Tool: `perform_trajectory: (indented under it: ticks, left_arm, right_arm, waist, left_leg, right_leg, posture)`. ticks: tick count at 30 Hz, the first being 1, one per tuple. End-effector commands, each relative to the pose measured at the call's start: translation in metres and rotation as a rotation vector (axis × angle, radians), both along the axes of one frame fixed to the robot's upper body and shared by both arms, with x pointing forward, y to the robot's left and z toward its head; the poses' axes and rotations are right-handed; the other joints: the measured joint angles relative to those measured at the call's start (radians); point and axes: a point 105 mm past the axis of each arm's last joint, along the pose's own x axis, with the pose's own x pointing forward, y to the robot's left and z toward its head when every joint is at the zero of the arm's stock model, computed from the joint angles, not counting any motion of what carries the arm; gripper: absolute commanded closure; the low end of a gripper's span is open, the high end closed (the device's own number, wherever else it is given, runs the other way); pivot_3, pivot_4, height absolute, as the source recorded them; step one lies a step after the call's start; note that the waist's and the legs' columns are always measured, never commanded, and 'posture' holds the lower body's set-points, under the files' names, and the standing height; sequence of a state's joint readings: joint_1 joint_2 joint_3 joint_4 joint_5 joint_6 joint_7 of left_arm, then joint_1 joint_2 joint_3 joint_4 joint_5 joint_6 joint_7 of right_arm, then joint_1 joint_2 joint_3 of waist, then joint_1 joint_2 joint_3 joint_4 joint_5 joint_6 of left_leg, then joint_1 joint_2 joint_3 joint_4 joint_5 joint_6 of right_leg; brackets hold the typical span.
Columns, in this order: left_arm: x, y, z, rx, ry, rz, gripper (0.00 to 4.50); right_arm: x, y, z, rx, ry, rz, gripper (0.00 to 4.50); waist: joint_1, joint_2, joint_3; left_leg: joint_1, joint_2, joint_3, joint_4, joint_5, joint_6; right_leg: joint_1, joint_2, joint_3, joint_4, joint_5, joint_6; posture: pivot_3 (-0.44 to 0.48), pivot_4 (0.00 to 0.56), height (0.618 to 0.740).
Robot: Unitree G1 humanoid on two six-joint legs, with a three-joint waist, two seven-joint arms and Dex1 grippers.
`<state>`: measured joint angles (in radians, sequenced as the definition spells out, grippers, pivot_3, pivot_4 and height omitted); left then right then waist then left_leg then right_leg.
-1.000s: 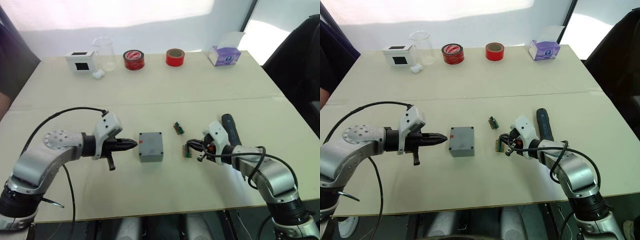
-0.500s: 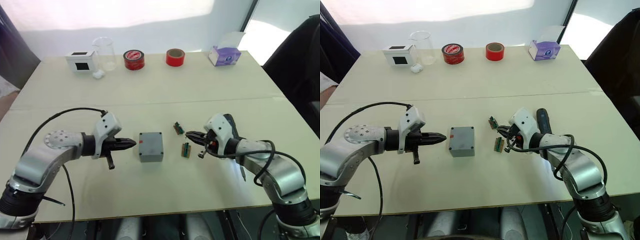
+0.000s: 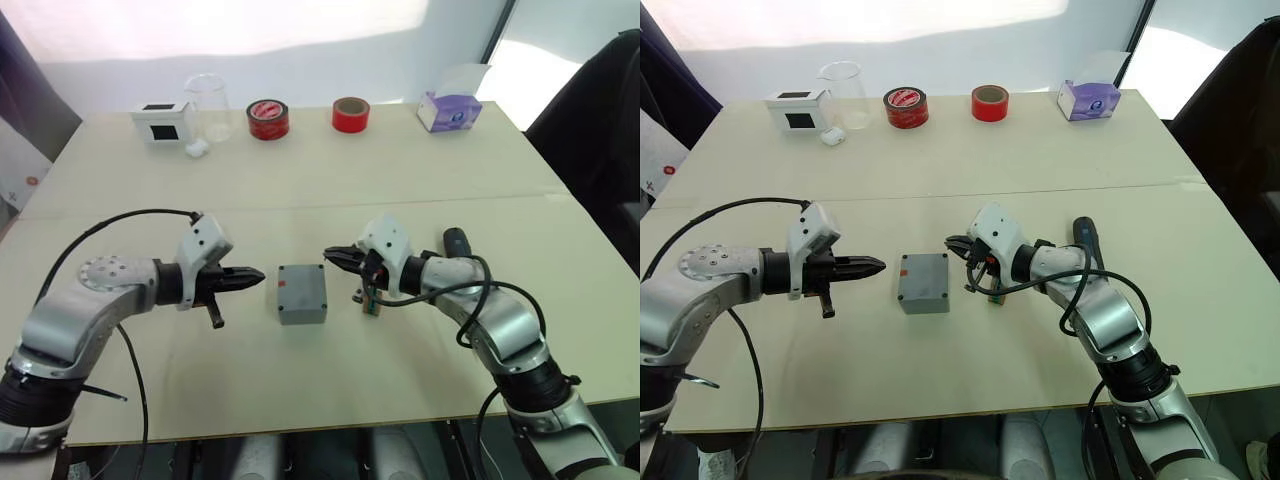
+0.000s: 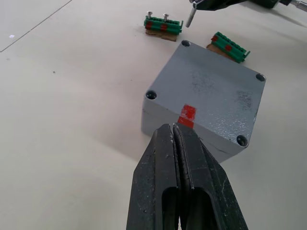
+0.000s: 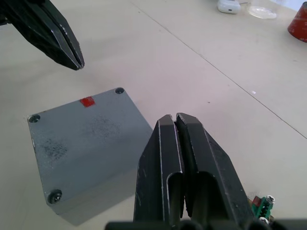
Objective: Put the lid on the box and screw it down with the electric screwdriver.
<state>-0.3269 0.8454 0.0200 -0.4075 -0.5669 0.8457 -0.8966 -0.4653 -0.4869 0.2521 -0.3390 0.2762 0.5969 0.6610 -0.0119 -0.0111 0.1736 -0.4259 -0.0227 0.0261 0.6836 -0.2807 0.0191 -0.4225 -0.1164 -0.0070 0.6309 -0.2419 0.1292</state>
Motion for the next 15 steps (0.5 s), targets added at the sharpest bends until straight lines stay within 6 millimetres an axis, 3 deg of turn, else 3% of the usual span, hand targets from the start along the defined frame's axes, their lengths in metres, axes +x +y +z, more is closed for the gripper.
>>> perform_trajectory:
  ticks: [1,15]
  left_arm:
    - [-0.002,-0.0004,0.0111,-0.007,-0.045,0.001,4.5]
    - [-0.0018,0.0,0.0086,0.002,-0.042,0.007,4.5]
  right_arm:
    - [-0.0017,0.0059,0.0075,0.006,-0.041,0.029,4.48]
    - [-0.0013,0.0094,0.0017,0.007,-0.018,0.031,4.48]
  waist:
    - [0.0,0.0,0.0]
    - [0.001,0.0,0.0]
  left_leg:
    - [0.0,0.0,0.0,0.0,0.0,0.0]
    - [0.0,0.0,0.0,0.0,0.0,0.0]
  right_leg:
    - [0.0,0.0,0.0,0.0,0.0,0.0]
    - [0.0,0.0,0.0,0.0,0.0,0.0]
  posture:
    - [0.0,0.15,0.74]
    - [0.0,0.15,0.74]
